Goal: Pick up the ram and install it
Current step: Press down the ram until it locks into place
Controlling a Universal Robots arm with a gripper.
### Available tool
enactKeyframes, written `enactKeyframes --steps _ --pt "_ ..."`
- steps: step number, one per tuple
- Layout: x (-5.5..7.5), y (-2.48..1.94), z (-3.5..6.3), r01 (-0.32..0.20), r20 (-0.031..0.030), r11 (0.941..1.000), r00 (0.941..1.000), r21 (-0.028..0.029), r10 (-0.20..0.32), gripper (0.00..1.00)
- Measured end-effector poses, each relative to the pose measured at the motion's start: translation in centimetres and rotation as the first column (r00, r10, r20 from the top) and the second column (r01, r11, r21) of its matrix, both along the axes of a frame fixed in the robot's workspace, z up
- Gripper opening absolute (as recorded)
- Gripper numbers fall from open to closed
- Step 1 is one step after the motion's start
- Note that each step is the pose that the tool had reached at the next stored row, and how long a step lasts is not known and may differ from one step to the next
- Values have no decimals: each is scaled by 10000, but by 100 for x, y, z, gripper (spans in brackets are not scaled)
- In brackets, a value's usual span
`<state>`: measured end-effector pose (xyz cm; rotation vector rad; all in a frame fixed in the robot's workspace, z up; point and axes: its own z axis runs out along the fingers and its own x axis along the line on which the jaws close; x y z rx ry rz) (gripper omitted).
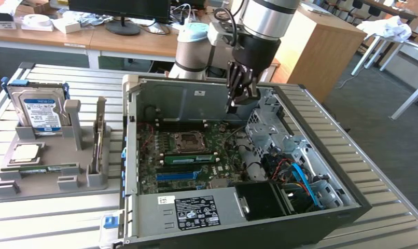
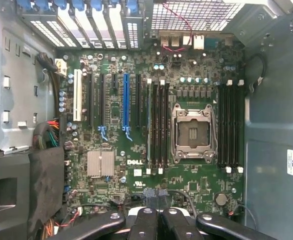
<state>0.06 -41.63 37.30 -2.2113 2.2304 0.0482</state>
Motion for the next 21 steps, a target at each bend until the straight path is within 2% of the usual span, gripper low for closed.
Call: enactKeyframes --steps 21 --pt "0 0 -179 0 0 10000 10000 -1 0 10"
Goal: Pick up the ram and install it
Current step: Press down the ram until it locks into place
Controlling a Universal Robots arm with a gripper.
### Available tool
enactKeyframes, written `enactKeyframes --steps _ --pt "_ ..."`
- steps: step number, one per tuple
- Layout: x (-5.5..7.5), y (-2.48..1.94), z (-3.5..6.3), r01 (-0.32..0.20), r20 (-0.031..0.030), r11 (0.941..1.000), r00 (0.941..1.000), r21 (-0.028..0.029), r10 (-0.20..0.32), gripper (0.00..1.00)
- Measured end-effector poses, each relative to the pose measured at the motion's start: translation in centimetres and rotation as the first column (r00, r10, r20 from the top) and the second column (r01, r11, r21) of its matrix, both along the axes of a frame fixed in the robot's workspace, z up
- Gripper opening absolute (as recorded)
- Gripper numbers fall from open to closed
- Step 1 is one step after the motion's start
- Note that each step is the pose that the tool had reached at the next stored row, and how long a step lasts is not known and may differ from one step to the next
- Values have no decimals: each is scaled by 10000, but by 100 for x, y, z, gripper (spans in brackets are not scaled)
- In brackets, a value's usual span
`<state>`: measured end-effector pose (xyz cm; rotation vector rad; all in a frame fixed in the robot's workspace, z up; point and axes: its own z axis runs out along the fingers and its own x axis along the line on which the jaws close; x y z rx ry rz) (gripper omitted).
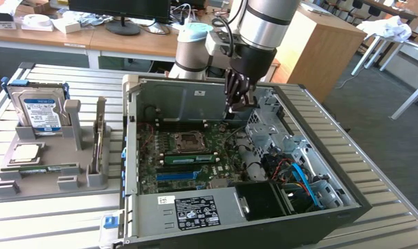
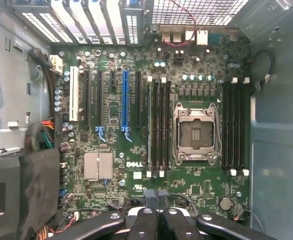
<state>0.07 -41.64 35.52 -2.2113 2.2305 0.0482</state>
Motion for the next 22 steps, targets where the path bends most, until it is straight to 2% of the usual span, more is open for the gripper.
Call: enactKeyframes --steps 22 --pt "0 0 -183 0 0 10000 10000 0 0 10"
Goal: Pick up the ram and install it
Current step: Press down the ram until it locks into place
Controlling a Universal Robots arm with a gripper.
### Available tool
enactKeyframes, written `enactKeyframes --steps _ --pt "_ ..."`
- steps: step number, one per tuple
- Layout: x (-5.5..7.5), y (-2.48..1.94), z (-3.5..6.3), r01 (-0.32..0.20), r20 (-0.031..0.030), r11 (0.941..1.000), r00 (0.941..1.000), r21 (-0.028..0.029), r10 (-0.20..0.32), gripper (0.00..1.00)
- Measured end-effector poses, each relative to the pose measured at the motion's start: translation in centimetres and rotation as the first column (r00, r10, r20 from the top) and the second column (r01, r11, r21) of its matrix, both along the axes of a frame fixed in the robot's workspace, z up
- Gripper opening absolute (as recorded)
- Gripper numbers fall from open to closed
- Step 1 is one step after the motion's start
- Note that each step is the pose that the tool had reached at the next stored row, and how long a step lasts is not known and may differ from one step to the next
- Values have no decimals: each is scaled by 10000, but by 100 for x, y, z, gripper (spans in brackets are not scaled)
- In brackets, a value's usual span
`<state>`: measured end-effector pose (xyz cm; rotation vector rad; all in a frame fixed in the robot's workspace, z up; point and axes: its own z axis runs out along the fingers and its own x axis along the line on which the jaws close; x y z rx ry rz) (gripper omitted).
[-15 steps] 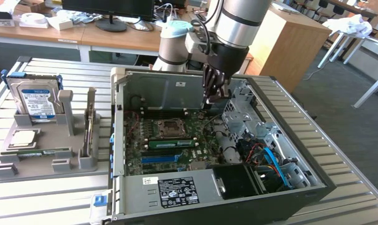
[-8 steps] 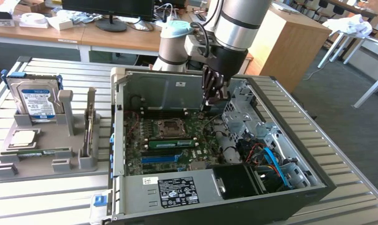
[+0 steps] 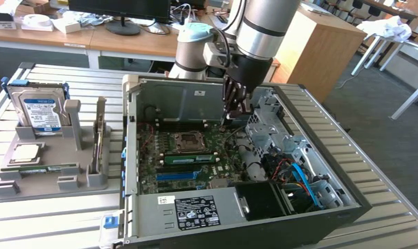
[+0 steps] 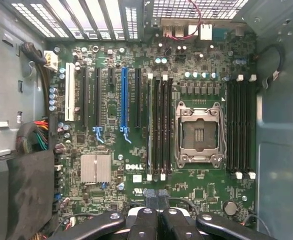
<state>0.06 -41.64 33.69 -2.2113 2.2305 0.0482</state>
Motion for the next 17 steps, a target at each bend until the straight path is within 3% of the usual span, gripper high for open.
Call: enactKeyframes --steps 17 --pt "0 0 -149 0 0 10000 10000 0 0 10"
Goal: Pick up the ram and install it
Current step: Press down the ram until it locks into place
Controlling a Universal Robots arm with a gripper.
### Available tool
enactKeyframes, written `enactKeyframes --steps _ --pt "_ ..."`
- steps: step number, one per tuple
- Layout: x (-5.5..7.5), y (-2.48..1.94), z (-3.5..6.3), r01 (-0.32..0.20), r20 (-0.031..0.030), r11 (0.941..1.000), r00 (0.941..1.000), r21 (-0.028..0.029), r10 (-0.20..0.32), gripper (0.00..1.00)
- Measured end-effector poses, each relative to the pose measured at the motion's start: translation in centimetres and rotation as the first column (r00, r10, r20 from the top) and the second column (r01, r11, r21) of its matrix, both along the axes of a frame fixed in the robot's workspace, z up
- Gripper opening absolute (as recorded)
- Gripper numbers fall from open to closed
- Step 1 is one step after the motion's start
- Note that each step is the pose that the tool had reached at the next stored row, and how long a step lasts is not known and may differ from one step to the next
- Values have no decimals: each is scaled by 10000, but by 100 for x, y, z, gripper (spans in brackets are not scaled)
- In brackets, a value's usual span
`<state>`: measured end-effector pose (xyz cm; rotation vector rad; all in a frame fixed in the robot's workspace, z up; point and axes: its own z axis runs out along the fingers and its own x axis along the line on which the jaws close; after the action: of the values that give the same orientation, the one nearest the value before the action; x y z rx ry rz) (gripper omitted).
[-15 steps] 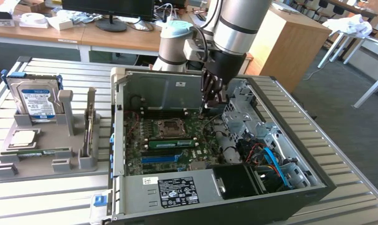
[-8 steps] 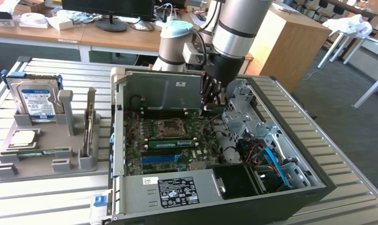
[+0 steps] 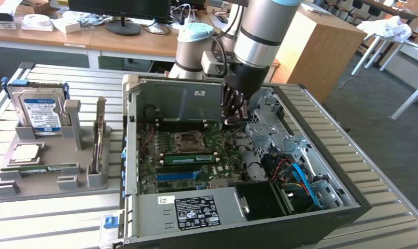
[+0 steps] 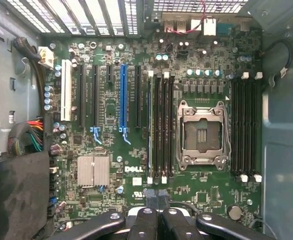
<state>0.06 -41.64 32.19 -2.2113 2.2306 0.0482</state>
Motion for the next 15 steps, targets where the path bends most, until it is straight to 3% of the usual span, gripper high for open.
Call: enactKeyframes --steps 15 --pt "0 0 -135 0 0 10000 10000 1 0 10"
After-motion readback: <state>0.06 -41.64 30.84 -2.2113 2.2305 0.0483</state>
